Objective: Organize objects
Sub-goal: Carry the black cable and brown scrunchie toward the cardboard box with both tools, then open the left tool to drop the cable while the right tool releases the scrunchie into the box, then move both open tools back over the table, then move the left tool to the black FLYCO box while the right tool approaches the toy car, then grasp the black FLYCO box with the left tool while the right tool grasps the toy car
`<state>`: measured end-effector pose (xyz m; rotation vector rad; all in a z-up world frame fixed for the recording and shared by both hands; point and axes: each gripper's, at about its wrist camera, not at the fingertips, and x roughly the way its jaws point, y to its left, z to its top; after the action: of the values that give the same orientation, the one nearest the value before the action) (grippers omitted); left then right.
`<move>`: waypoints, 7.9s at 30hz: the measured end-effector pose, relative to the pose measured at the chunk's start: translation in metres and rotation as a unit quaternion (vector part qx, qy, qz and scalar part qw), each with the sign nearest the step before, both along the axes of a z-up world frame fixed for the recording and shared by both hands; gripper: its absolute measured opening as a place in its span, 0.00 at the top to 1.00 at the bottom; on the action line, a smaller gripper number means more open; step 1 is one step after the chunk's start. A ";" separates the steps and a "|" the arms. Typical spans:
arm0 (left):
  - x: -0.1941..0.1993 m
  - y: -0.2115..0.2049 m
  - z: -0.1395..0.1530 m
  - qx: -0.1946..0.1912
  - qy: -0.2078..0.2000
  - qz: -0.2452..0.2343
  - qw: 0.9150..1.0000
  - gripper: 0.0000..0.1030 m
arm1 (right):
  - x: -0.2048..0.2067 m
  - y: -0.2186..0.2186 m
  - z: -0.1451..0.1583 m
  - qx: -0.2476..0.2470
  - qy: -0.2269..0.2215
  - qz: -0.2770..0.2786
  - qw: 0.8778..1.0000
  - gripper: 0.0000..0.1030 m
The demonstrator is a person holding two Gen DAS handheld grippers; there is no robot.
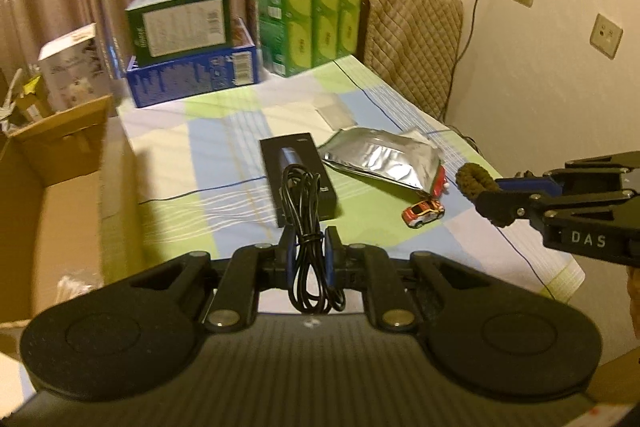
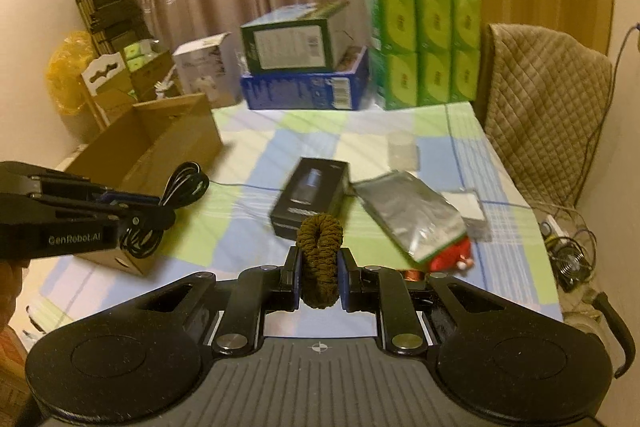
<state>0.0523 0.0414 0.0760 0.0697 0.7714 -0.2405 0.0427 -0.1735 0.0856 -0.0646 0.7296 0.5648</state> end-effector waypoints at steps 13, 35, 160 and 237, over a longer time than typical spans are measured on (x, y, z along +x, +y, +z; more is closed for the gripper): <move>-0.037 0.059 0.028 0.001 -0.024 0.049 0.998 0.89 | -0.017 0.073 0.024 0.003 -0.011 0.055 0.998 0.86; -0.048 0.209 0.046 0.038 -0.027 0.147 0.988 0.89 | -0.013 0.229 0.024 0.035 0.010 0.162 0.986 0.86; 0.050 -0.023 -0.066 0.003 -0.042 0.048 0.998 0.01 | 0.023 -0.069 -0.070 -0.001 0.020 -0.142 0.990 0.31; 0.126 -0.050 -0.147 0.016 0.021 0.029 0.999 0.23 | 0.096 -0.027 -0.154 -0.060 0.028 -0.123 0.990 0.38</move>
<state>0.1785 -0.0086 -0.0712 0.0725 0.8184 -0.1754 0.1386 -0.2001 -0.0687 -0.0707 0.8118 0.2878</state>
